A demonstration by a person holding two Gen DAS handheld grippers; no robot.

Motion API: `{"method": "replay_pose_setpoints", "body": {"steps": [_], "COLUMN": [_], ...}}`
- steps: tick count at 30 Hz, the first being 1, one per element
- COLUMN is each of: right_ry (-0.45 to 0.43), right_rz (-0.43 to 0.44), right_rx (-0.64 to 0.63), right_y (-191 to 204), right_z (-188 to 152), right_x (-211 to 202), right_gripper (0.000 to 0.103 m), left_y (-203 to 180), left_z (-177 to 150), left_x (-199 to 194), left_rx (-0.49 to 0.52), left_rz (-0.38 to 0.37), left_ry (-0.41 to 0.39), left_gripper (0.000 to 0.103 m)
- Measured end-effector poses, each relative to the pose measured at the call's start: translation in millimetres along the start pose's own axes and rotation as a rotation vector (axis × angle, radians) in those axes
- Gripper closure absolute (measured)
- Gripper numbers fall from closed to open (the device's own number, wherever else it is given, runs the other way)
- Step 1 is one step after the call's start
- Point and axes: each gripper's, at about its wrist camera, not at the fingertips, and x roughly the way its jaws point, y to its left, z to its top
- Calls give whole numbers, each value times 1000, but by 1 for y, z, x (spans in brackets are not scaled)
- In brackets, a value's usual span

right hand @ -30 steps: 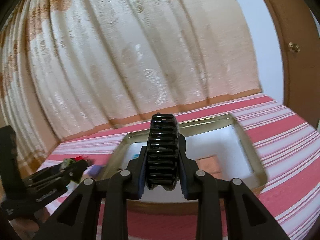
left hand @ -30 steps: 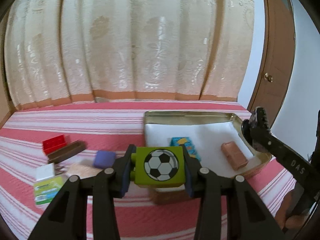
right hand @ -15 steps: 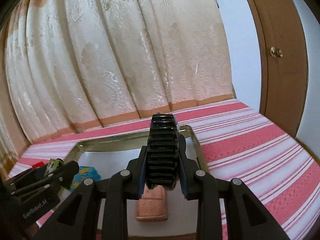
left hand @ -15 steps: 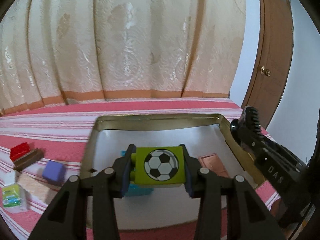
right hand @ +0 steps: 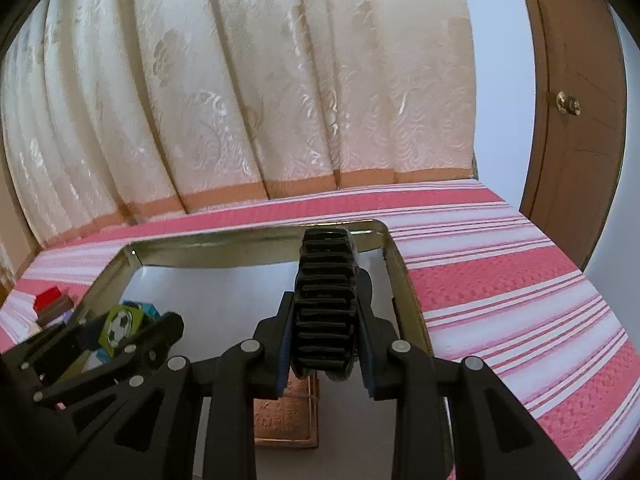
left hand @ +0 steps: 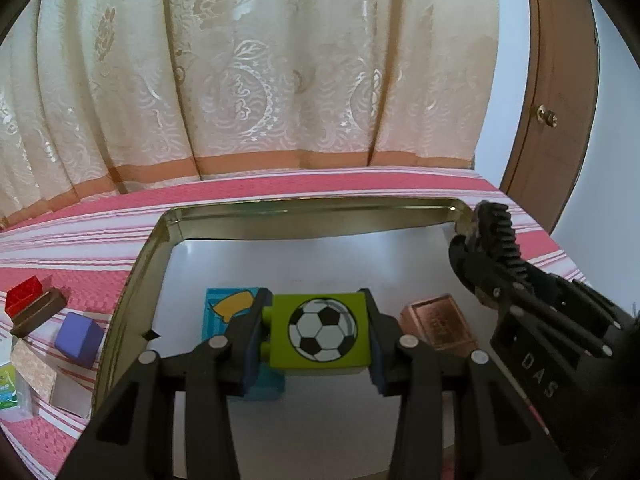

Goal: Organize rigid objects
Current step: 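Carry both held pieces over the tin and lower them inside, then open both tools and lift them away from the tin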

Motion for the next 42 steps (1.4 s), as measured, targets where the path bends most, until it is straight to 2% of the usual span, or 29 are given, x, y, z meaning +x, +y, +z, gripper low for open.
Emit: {"method": "replay_pose_setpoints", "body": {"steps": [7,8,9,10,11,12,13,15,19,26,34,42], "right_ry": [-9,-13,-20,-27,-38,-58,-80,-137,-170,-138,-143,-196], "right_rz": [10,17,15,15,13,6,2,-14,-44,-31,-55,-101], "right_rx": [20,24,25,24,24,28,35,44,56,133,182,191], "right_y": [-2,-2,-2,-1,0,0,0,-1,-5,-20,-30,-31], "right_z": [0,0,0,0,0,0,0,-1,1,1,-2,-4], "right_x": [-1,-2,-3,-4,-7,-11,-14,-24,-29,-23,-25,-34], "right_gripper": [71,70,63,50,42,28,21,19,19,19,19,19], "left_y": [-2,-2,0,2,4,7,9,13,12,19,29,40], "left_z": [-2,-2,-2,-2,-2,-3,-3,-5,-6,-8,-11,-14], "left_x": [1,1,1,1,1,0,-2,-9,-17,-25,-32,-35], "left_rx": [25,24,18,9,-3,-14,-26,-49,-29,-34,-50,-70], "left_rz": [20,24,27,29,29,33,35,37,42,55,59,70], "left_ry": [-6,-6,-7,-7,-11,-14,-21,-60,-99,-132,-146,-137], "left_gripper": [61,61,58,46,38,21,8,1,1,0,0,0]}}
